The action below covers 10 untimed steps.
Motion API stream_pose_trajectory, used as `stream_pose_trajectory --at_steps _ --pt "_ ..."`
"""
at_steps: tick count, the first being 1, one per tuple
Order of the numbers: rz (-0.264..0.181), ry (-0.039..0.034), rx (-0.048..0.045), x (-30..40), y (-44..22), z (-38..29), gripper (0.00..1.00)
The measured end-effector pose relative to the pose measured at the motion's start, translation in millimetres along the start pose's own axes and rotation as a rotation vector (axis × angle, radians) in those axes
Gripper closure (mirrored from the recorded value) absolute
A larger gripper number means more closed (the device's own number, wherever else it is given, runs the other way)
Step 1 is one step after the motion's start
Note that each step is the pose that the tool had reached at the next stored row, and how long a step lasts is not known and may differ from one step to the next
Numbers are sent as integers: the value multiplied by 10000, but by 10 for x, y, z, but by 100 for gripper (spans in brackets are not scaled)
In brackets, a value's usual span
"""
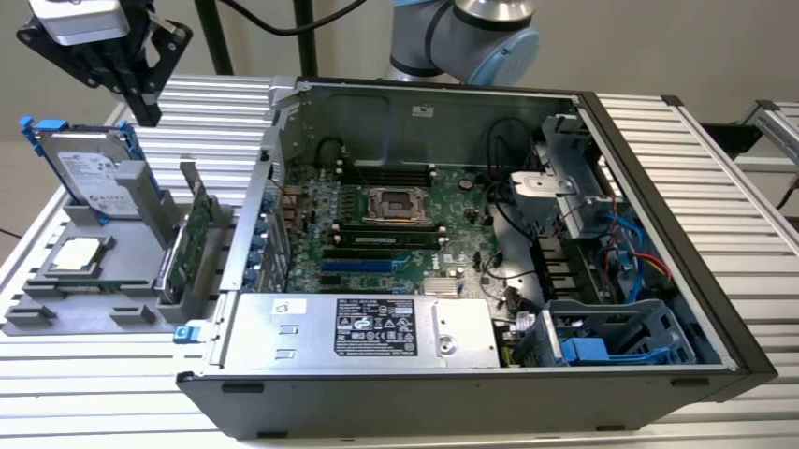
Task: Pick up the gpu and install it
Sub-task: 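Pick up the gpu and move the gpu toward the slot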
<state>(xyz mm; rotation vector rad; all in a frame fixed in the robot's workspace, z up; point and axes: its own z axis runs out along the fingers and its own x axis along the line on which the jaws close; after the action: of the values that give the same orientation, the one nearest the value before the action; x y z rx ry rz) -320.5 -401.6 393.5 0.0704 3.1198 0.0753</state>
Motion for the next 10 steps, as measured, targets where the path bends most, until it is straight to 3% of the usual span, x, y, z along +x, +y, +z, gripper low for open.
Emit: stream_pose_trajectory --at_steps 10 --pt "0 0 0 42 -9 -1 100"
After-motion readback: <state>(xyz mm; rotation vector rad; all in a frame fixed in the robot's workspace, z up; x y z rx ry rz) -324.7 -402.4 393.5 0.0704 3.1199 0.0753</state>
